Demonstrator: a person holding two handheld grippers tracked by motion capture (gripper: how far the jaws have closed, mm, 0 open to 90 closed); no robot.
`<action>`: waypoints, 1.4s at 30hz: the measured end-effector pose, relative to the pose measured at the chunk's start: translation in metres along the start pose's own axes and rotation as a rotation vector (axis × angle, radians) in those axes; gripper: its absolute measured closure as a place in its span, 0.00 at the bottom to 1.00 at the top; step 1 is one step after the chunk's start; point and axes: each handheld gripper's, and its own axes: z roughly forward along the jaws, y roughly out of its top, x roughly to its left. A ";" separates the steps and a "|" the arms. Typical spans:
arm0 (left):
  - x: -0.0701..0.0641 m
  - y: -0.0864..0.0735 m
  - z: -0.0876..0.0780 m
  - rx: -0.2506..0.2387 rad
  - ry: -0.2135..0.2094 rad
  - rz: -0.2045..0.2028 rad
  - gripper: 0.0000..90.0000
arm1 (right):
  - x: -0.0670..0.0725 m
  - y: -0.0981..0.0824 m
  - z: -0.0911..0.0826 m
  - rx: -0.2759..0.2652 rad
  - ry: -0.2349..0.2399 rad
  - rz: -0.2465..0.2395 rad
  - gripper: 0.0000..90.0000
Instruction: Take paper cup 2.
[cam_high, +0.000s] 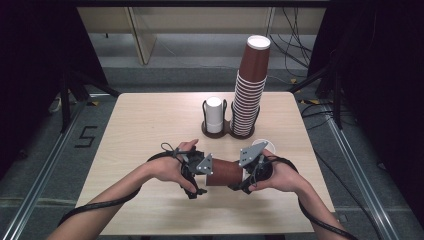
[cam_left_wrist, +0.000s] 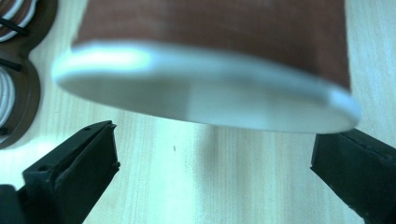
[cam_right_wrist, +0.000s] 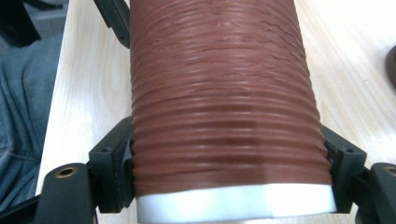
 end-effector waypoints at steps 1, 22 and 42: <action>0.000 0.000 0.000 -0.005 0.001 -0.003 0.00 | 0.000 -0.001 0.000 -0.009 0.005 0.012 0.27; 0.007 -0.002 -0.005 -0.087 0.024 -0.041 0.01 | 0.000 -0.017 -0.003 -0.140 -0.043 0.053 0.27; 0.006 -0.001 -0.004 -0.155 -0.016 -0.073 0.00 | 0.002 -0.022 -0.001 -0.174 -0.053 0.053 0.27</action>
